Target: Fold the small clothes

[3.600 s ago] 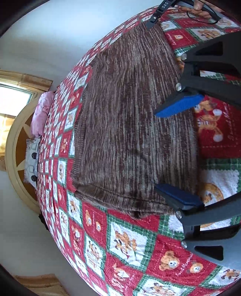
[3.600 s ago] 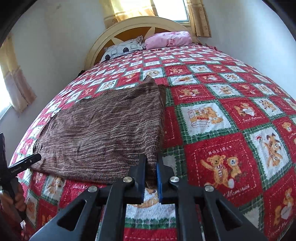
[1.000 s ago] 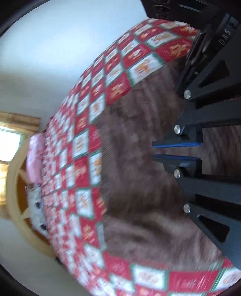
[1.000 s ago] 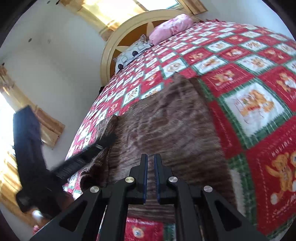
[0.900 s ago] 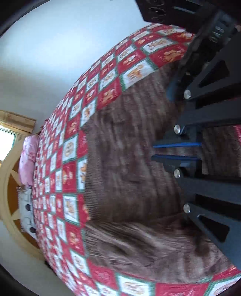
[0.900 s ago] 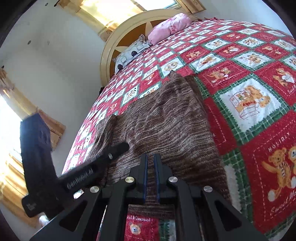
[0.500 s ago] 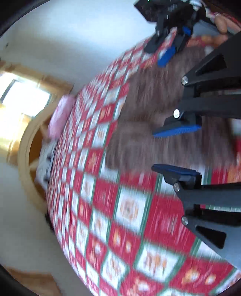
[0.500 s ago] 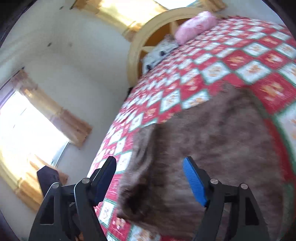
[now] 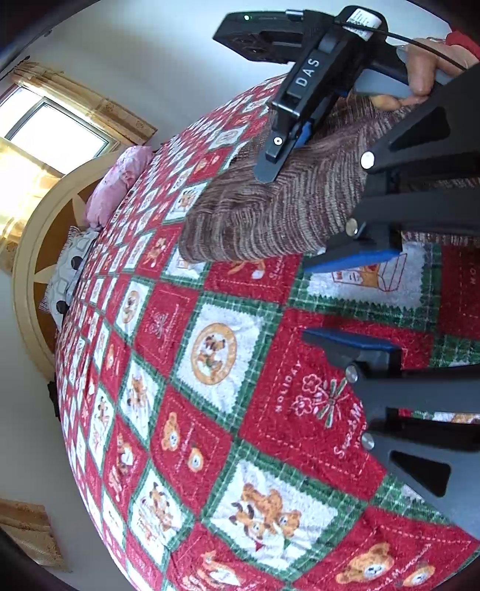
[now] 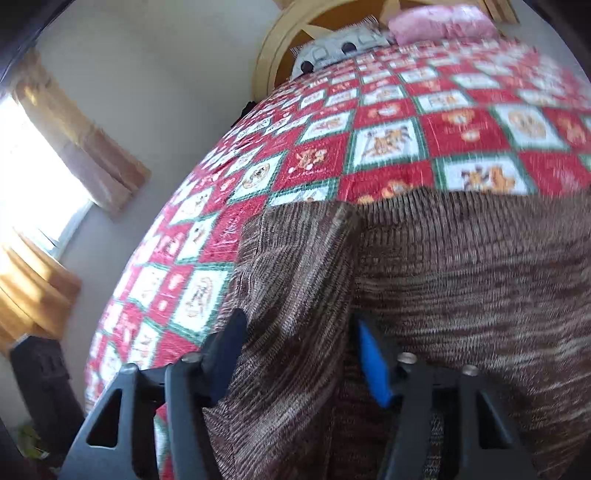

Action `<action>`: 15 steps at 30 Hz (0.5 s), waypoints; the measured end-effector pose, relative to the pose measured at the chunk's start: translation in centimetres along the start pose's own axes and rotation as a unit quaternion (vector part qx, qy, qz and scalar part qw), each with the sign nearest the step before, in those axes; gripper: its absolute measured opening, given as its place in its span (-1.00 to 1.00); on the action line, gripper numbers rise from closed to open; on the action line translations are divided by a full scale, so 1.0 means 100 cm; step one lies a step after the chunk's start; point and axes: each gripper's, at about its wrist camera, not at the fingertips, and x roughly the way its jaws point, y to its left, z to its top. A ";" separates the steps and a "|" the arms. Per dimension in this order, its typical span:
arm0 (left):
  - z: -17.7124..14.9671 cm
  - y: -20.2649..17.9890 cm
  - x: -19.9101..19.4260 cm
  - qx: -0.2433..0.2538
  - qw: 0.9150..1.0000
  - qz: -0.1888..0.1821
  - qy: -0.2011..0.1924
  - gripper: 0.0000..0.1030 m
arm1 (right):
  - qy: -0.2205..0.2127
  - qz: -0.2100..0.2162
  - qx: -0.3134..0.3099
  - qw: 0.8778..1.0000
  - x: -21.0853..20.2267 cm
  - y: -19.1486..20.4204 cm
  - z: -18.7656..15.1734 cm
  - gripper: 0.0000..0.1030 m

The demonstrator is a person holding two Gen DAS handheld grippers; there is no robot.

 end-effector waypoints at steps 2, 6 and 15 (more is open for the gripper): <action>-0.001 0.002 0.003 -0.007 1.000 -0.004 0.000 -0.36 | 0.007 0.000 -0.011 1.000 0.001 0.003 -0.001 -0.27; -0.001 0.001 0.003 -0.005 1.000 -0.005 0.000 -0.36 | 0.009 -0.012 -0.029 0.999 0.002 0.007 -0.001 -0.28; -0.005 -0.011 0.006 0.029 1.000 0.007 -0.008 -0.12 | 0.000 0.004 -0.006 1.000 0.005 0.002 -0.001 -0.28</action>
